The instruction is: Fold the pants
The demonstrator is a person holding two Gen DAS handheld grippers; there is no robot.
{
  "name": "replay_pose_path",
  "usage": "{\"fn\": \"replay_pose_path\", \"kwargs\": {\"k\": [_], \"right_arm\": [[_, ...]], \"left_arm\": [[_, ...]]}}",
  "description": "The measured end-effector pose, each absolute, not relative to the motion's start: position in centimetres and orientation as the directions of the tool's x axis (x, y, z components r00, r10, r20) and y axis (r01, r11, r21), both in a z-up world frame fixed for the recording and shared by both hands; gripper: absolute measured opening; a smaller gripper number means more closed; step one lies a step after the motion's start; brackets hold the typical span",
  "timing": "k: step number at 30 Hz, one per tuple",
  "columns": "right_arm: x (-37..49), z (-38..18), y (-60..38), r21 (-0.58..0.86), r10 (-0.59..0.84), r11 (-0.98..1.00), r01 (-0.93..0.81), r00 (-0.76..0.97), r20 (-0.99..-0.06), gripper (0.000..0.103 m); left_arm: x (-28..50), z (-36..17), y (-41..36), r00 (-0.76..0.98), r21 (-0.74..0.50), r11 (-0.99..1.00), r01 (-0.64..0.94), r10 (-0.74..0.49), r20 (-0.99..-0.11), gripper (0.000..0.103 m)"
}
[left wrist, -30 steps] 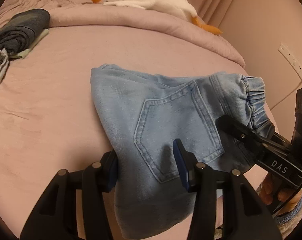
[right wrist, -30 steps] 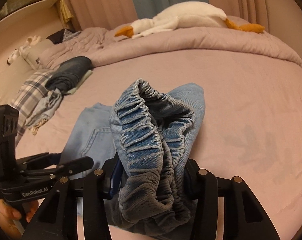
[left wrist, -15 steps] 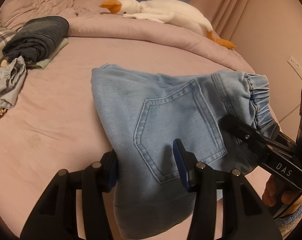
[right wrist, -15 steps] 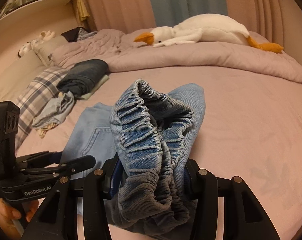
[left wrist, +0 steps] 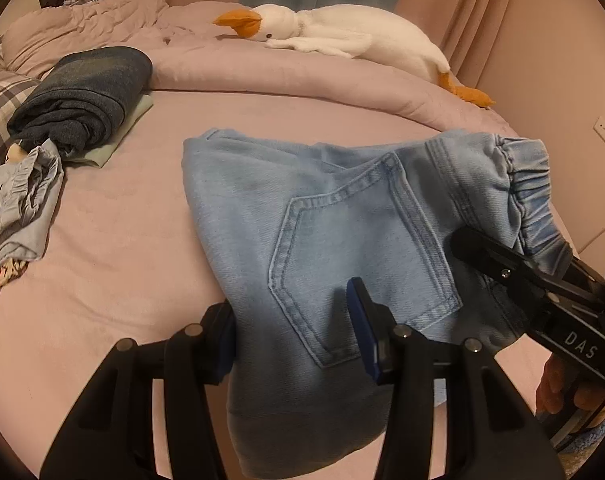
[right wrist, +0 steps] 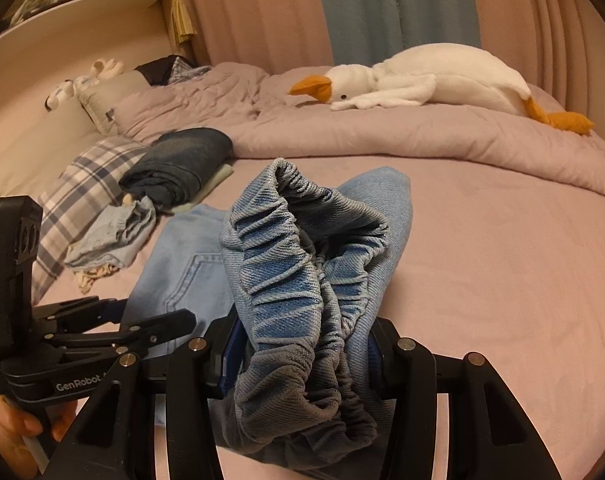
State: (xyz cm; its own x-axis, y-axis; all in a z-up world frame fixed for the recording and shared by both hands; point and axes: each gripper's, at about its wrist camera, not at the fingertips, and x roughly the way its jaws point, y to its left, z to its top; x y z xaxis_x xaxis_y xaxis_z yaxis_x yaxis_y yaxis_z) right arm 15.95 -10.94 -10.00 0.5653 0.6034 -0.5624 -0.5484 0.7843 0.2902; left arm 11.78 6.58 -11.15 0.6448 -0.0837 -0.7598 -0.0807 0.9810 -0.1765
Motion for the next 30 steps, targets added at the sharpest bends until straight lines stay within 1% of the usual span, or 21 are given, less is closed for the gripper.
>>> {"fn": "replay_pose_path", "kwargs": {"k": [11,18,30], "right_arm": [[18.9,-10.9,-8.8,0.308,0.605,0.785,-0.537,0.560,-0.566,0.051],[21.0,-12.1,-7.8,0.333,0.597,0.795,-0.508,0.551,-0.583,0.051],[22.8,-14.0,-7.5,0.365,0.596,0.796,-0.483,0.521,-0.611,0.051]], "left_arm": [[15.9,-12.6,8.1,0.626,-0.138,0.987,-0.078,-0.059,-0.778,0.048],[18.7,-14.2,9.2,0.605,-0.123,0.989,-0.080,-0.049,-0.795,0.048],[20.1,-16.0,9.5,0.578,-0.076,0.995,-0.068,-0.023,-0.815,0.049]]}}
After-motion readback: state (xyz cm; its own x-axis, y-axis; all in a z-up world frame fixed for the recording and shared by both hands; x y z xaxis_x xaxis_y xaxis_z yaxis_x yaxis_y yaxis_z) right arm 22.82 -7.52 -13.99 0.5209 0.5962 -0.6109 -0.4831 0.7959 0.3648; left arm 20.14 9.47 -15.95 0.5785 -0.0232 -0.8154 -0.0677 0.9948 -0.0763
